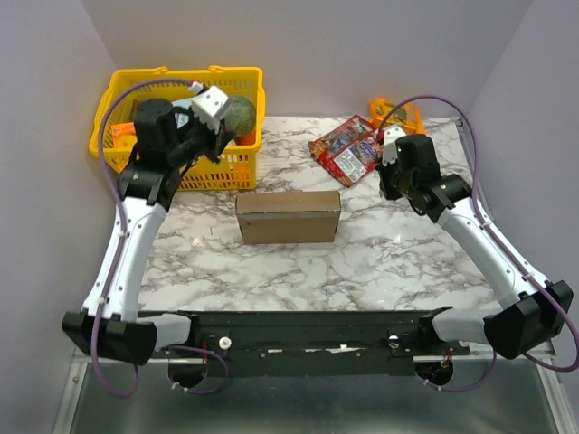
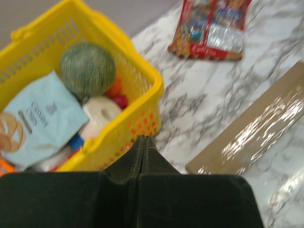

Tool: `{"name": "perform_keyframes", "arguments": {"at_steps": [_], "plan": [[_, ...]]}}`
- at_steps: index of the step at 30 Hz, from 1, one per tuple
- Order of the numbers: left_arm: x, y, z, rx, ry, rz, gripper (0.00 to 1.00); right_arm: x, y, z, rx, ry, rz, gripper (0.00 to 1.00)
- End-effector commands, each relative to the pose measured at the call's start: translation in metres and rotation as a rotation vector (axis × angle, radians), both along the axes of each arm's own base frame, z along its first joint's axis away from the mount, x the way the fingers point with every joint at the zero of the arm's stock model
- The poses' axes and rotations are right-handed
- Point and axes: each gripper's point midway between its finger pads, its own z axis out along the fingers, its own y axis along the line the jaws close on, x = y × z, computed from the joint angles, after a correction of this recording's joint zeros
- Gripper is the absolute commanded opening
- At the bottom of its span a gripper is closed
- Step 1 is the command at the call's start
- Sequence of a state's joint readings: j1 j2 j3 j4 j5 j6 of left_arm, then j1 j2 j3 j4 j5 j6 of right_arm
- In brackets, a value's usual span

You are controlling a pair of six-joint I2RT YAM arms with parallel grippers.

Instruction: Unpack the express box

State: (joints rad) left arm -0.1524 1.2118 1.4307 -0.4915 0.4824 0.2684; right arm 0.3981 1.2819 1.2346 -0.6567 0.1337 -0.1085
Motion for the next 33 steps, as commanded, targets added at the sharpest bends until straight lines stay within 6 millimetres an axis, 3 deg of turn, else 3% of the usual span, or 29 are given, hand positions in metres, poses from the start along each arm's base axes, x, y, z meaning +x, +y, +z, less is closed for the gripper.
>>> {"name": "perform_keyframes", "arguments": {"at_steps": [1, 3, 7, 12, 14, 19, 23, 28, 29, 32, 33], "plan": [[-0.034, 0.082, -0.116, 0.357, 0.322, 0.240, 0.00, -0.009, 0.012, 0.001, 0.047, 0.009, 0.068, 0.00], [-0.037, 0.099, -0.139, 0.387, 0.428, 0.318, 0.00, -0.011, 0.020, -0.010, 0.048, 0.054, 0.118, 0.00], [-0.045, 0.096, -0.170, 0.390, 0.539, 0.292, 0.00, -0.003, 0.032, -0.022, 0.057, 0.096, 0.151, 0.00], [-0.050, 0.044, -0.201, 0.293, 0.550, 0.045, 0.00, 0.014, 0.052, -0.014, 0.114, 0.102, 0.176, 0.00], [-0.051, 0.029, -0.204, 0.290, 0.536, -0.017, 0.00, 0.017, 0.060, -0.016, 0.129, 0.119, 0.187, 0.00], [-0.076, -0.019, -0.216, 0.282, 0.523, -0.248, 0.00, 0.015, 0.088, -0.005, 0.173, 0.121, 0.270, 0.00], [-0.096, -0.043, -0.215, 0.267, 0.512, -0.372, 0.00, 0.006, 0.111, -0.006, 0.175, 0.135, 0.341, 0.01], [-0.121, -0.056, -0.215, 0.258, 0.511, -0.477, 0.00, 0.016, 0.124, -0.012, 0.155, 0.134, 0.354, 0.01], [-0.125, -0.056, -0.217, 0.261, 0.522, -0.487, 0.00, 0.022, 0.127, -0.003, 0.162, 0.114, 0.353, 0.00], [-0.139, -0.050, -0.219, 0.295, 0.563, -0.519, 0.00, 0.037, 0.129, -0.008, 0.136, 0.116, 0.330, 0.00], [-0.137, -0.048, -0.210, 0.329, 0.522, -0.547, 0.01, 0.042, 0.128, -0.004, 0.127, 0.102, 0.315, 0.00]]}}
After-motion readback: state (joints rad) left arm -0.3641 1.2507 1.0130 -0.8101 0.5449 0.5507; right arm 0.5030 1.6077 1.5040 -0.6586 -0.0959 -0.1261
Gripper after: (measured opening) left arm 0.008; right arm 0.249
